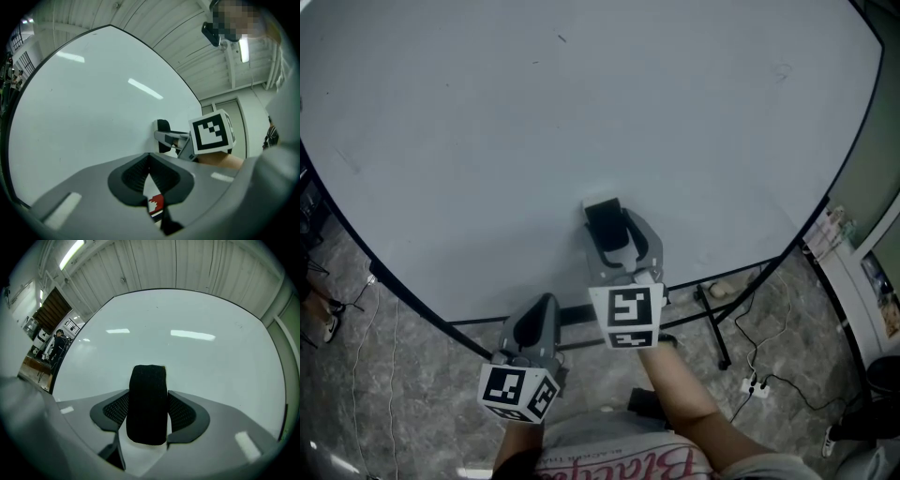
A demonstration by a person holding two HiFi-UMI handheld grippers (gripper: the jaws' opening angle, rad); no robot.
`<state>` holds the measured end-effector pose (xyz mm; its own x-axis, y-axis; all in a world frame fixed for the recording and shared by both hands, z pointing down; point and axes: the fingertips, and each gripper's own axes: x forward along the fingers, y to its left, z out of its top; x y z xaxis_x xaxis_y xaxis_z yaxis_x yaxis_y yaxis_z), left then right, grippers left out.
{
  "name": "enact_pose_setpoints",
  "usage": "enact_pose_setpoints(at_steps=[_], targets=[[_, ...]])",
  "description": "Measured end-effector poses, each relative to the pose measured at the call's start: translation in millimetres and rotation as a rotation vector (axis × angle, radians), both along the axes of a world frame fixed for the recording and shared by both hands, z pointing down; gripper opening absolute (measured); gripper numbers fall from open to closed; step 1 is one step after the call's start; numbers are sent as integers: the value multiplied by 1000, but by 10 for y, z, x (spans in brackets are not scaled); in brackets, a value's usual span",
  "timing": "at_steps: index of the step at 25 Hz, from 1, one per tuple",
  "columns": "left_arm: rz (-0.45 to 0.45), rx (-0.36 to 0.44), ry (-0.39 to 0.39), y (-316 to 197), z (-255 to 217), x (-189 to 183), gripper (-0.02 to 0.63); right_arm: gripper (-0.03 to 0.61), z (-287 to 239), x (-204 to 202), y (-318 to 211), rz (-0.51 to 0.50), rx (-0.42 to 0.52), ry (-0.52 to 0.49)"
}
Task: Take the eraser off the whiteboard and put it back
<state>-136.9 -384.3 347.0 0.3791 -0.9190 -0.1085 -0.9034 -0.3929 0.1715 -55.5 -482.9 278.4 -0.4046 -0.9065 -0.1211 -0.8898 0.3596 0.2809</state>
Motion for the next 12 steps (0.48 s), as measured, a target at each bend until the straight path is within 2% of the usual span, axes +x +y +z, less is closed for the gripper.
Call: enact_pose_setpoints(at_steps=[6,12], targets=[[20,-5,1,-5,14,42,-2,247,26,-28,68,-36,6,6],[43,-24,10,50,85,90,-2,247,132,36,267,-53,-30,2]])
